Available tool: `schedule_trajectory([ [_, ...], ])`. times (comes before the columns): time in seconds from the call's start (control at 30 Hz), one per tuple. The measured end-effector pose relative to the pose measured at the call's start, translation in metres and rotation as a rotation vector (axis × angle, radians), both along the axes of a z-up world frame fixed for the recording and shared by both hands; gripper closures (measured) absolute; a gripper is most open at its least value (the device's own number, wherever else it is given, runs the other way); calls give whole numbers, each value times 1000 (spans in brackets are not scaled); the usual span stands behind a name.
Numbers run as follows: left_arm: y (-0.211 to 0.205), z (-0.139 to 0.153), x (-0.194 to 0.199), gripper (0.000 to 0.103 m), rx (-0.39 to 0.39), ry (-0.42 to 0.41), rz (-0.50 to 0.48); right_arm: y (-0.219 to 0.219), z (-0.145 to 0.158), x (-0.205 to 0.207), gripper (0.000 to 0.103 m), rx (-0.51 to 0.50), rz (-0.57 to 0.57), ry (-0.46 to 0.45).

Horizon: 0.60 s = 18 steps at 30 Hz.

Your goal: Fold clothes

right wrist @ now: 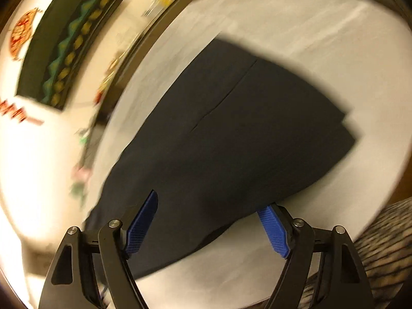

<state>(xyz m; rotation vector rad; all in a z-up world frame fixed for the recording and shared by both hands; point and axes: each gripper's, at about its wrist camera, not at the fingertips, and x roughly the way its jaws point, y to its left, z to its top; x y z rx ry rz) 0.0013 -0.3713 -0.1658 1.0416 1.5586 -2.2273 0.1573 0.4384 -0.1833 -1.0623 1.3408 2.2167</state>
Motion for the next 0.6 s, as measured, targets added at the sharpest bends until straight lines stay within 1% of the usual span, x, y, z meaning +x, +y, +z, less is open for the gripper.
schedule_trajectory([
  [0.03,5,0,-8,24,2,-1,-31,1,0,-1,24,6,-14,0],
  [0.07,13,0,-16,24,0,0,-75,-2,1,-7,24,15,-2,-8],
  [0.1,19,1,-22,24,-4,1,-110,-4,0,-9,24,-11,29,5],
  [0.13,19,1,-23,24,-7,9,-107,-7,-1,-12,24,-40,61,19],
  [0.17,15,0,-21,24,-9,22,-75,-7,-4,-13,24,-79,80,37],
  [0.2,12,0,-21,24,-7,29,-46,-5,-4,-13,24,-76,73,40],
  [0.23,9,0,-21,24,-2,31,-19,0,-2,-12,24,-42,39,35],
  [0.27,9,1,-26,24,-13,21,-18,2,-1,-18,24,-4,32,34],
  [0.3,13,3,-35,29,-37,6,-43,4,1,-24,24,34,26,34],
  [0.33,18,2,-45,48,-55,-17,-78,2,1,-32,29,62,51,32],
  [0.37,21,-6,-56,98,-37,-49,-113,-3,0,-48,62,93,104,4],
  [0.4,21,-16,-62,99,15,-44,-132,-4,-6,-57,95,72,145,-18],
  [0.43,21,-19,-66,100,43,-17,-136,-4,-11,-64,96,48,168,-11],
  [0.47,22,-14,-66,100,38,21,-140,-4,-5,-65,97,98,171,-15],
  [0.53,22,10,-59,101,32,149,-137,-5,14,-68,97,169,186,29],
  [0.6,23,36,-47,101,34,257,-129,-10,43,-70,98,244,220,86],
])
